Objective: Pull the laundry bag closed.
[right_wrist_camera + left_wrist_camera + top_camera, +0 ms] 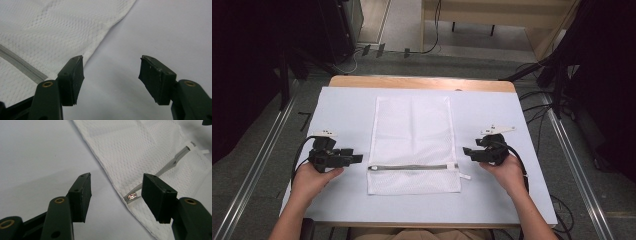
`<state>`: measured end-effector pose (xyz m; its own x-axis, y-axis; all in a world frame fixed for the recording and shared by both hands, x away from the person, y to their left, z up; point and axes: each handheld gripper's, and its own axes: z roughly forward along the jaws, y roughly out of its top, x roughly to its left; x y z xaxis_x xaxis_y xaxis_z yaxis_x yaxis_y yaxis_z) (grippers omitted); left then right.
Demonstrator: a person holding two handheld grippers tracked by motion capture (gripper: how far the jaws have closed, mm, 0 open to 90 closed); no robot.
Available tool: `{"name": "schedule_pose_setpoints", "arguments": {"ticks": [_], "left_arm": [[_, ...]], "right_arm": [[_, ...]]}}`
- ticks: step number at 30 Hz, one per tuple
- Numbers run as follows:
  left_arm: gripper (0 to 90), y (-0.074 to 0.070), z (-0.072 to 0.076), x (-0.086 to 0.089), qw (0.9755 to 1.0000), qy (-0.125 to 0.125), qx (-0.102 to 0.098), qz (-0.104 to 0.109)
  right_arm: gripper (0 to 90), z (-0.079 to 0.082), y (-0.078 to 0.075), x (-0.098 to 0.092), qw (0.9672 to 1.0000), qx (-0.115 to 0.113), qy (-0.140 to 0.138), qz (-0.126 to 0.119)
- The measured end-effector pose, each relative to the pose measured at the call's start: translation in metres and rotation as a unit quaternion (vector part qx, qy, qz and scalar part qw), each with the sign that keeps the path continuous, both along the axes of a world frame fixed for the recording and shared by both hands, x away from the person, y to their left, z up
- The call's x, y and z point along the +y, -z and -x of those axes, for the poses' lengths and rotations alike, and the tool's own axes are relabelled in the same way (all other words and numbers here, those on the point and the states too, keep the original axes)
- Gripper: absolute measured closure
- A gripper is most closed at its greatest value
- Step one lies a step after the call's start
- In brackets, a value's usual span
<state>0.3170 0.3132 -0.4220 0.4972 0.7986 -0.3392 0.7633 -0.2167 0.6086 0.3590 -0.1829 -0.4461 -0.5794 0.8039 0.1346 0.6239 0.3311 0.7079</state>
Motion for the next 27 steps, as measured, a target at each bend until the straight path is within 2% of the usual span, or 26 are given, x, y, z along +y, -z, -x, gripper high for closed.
{"name": "schedule_pose_setpoints", "arguments": {"ticks": [4,21,27], "left_arm": [[37.7,0.000,-0.001,0.002,0.9999,-0.015,0.002,0.006],[37.7,0.000,-0.001,0.004,0.9999,-0.013,0.002,0.002],[37.2,0.001,-0.001,0.005,0.9999,-0.014,0.010,-0.004]], "right_arm": [[40.2,0.001,-0.001,0.001,1.0000,0.003,-0.001,0.000],[41.0,0.004,-0.004,0.005,0.9999,0.006,-0.011,-0.001],[42.3,0.007,-0.005,0.012,0.9997,0.015,-0.016,0.005]]}}
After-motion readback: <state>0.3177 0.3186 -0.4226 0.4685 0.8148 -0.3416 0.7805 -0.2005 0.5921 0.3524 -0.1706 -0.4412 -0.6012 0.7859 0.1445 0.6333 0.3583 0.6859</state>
